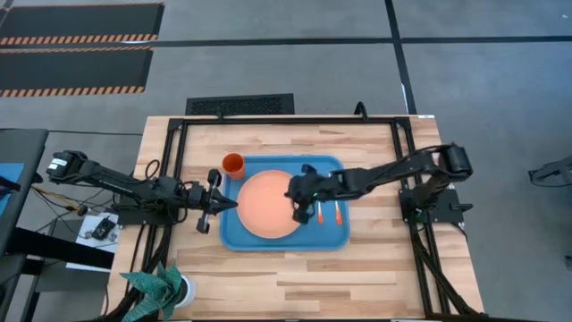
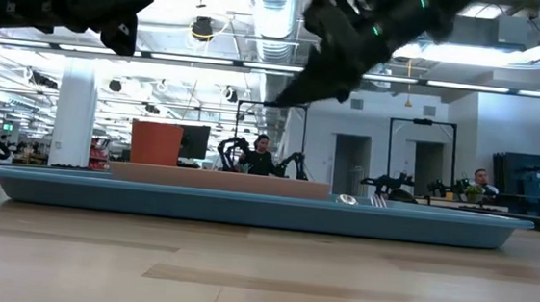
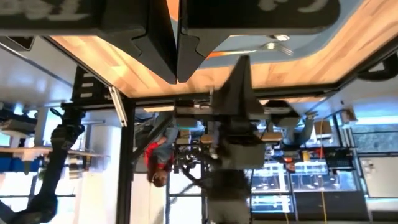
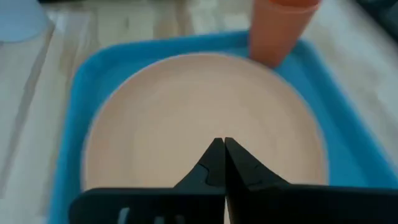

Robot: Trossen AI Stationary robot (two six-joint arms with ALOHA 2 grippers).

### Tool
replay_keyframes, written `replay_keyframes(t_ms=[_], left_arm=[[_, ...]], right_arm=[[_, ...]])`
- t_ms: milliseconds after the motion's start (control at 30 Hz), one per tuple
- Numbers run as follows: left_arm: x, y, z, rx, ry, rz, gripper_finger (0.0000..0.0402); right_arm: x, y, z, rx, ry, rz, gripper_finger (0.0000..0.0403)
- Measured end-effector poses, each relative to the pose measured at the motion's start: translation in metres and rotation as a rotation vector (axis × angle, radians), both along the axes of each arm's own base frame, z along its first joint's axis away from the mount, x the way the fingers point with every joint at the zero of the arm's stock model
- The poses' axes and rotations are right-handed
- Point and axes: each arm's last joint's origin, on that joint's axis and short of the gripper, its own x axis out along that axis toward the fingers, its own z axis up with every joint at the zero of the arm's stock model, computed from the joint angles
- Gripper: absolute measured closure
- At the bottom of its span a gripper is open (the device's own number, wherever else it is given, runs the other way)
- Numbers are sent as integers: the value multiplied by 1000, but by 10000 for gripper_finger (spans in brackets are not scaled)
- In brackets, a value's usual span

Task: Pick and place plate/cup/fork/spoon on tray
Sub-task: Return to Home Position

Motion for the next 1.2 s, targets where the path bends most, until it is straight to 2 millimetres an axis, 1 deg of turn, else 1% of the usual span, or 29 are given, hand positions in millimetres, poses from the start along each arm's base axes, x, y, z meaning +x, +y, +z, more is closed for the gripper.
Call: replay_keyframes(t_ms=[67,167,267,367,533,667,767,933,1033,1100,1200], left_arm=[[0,0,0,0,0,-1,401],[0,0,0,-14,8,-2,401],[0,0,-2,-18,24,-1,401],[0,0,-3,14,32,3,401],[-5,5,5,13,-28,-5,401],[-10,11,10,2,-59,-40,401],[-13,16,10,-3,-45,-17,401],[-16,23,7,-25,-4,20,401],[-18,26,9,-25,-17,42,401],[-18,29,9,-19,-18,62,401],[-19,33,7,-24,4,92,401]], right_arm=[[-11,-7,-5,-18,-76,54,395],[-30,-19,-16,-65,-169,91,399],[-51,-25,-22,-117,-261,117,398],[-74,-28,-23,-153,-340,121,396],[-114,-28,-22,-189,-439,122,399],[-144,-27,-27,-182,-505,110,400],[-164,-26,-33,-184,-544,94,400],[-189,-21,-37,-225,-598,30,400],[-199,-19,-39,-244,-608,31,400],[-206,-18,-39,-244,-648,32,400],[-216,-17,-44,-238,-689,39,400]])
